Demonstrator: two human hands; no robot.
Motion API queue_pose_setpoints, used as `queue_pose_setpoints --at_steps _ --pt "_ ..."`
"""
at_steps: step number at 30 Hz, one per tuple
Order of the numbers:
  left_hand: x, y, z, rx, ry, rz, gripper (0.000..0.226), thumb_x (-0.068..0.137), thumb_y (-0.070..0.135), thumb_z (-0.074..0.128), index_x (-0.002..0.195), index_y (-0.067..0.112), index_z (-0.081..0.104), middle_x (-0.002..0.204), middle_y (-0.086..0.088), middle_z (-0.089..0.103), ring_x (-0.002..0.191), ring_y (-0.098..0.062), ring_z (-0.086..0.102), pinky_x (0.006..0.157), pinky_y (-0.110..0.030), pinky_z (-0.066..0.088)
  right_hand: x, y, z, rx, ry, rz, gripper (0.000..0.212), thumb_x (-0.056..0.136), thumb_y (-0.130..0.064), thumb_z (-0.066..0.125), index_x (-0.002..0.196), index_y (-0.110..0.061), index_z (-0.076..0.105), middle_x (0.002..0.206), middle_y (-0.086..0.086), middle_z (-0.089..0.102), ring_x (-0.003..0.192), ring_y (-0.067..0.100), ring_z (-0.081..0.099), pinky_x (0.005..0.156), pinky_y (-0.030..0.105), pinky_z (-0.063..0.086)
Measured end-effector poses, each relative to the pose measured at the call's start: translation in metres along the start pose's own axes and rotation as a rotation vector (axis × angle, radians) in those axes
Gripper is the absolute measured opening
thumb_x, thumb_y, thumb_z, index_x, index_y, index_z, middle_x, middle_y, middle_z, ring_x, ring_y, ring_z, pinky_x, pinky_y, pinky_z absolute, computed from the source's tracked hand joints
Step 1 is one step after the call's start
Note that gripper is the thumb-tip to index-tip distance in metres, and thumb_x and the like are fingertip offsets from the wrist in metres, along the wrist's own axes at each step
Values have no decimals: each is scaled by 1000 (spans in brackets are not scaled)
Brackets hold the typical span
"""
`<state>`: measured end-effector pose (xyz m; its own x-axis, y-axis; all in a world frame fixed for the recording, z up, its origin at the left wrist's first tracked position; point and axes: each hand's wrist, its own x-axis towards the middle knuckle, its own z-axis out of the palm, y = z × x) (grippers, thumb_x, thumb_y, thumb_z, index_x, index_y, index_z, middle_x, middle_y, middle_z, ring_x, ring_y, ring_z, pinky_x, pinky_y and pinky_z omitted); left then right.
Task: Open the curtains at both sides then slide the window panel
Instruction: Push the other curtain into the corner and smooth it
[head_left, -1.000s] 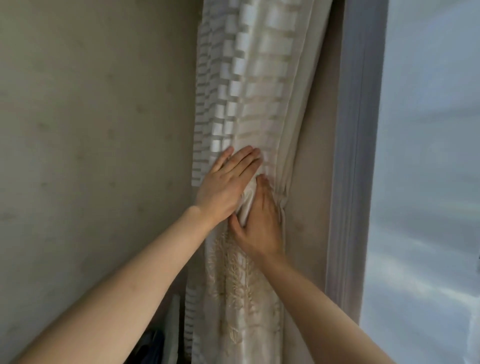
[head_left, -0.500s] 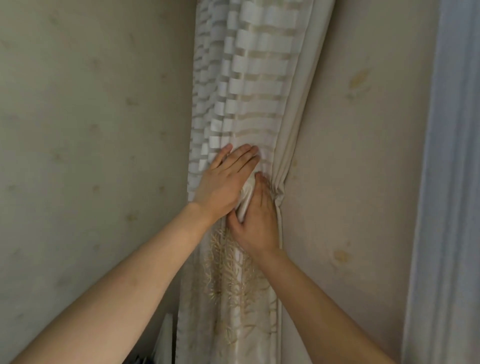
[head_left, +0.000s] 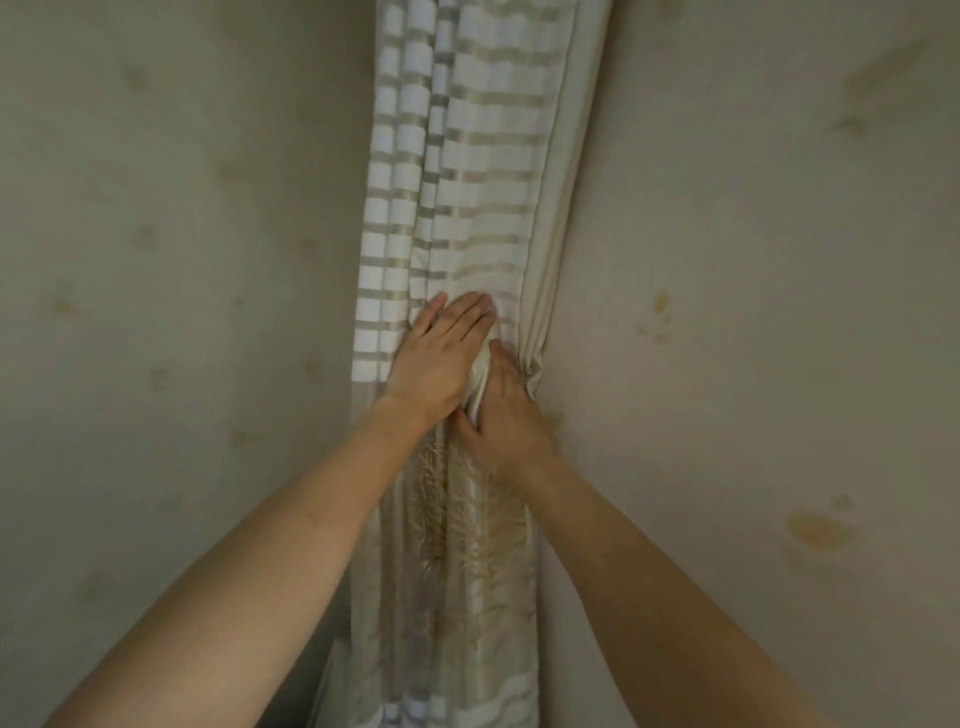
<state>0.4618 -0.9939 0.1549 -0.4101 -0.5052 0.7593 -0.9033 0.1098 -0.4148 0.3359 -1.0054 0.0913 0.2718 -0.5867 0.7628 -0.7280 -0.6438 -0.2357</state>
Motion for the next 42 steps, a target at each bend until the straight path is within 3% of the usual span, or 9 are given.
queue_pose_setpoints --at_steps 4,15,23,33,37,42 --pt "-2 -4 5 -23 -9 22 72 81 15 14 151 11 29 161 -3 24 149 -18 15 123 -41 1 -2 1 3 -23 -12 9 92 97 -48 49 155 -1 -4 166 13 0 154 22 1 125 34 8" --pt "-12 24 -7 -114 109 86 65 86 14 17 150 12 32 159 -2 29 148 -18 20 123 -43 6 -35 0 -16 -91 46 31 90 95 -43 54 155 1 3 165 15 8 153 23 9 123 38 16" --pt "-30 61 -33 -172 213 149 54 91 12 36 144 10 44 152 -5 41 144 -20 32 121 -42 14 -80 4 -47 -171 75 59 91 92 -45 53 154 3 8 164 17 14 152 25 14 123 39 18" --pt "-64 104 -110 -145 156 200 60 88 2 36 148 10 36 158 -6 31 148 -21 22 122 -42 8 -148 -21 -104 -180 70 110 101 88 -60 52 156 -4 1 165 12 9 153 21 10 123 38 21" --pt "-82 129 -150 -205 124 155 67 82 2 19 147 9 38 159 -7 27 149 -21 15 123 -42 5 -182 -37 -134 -173 40 100 98 90 -59 49 156 -4 1 166 12 6 153 21 7 124 38 18" --pt "-111 163 -196 -267 94 143 65 81 2 25 143 10 42 159 -7 29 150 -21 14 123 -44 6 -226 -57 -170 -163 48 71 96 91 -53 53 156 -1 5 165 13 10 153 22 10 123 39 19"
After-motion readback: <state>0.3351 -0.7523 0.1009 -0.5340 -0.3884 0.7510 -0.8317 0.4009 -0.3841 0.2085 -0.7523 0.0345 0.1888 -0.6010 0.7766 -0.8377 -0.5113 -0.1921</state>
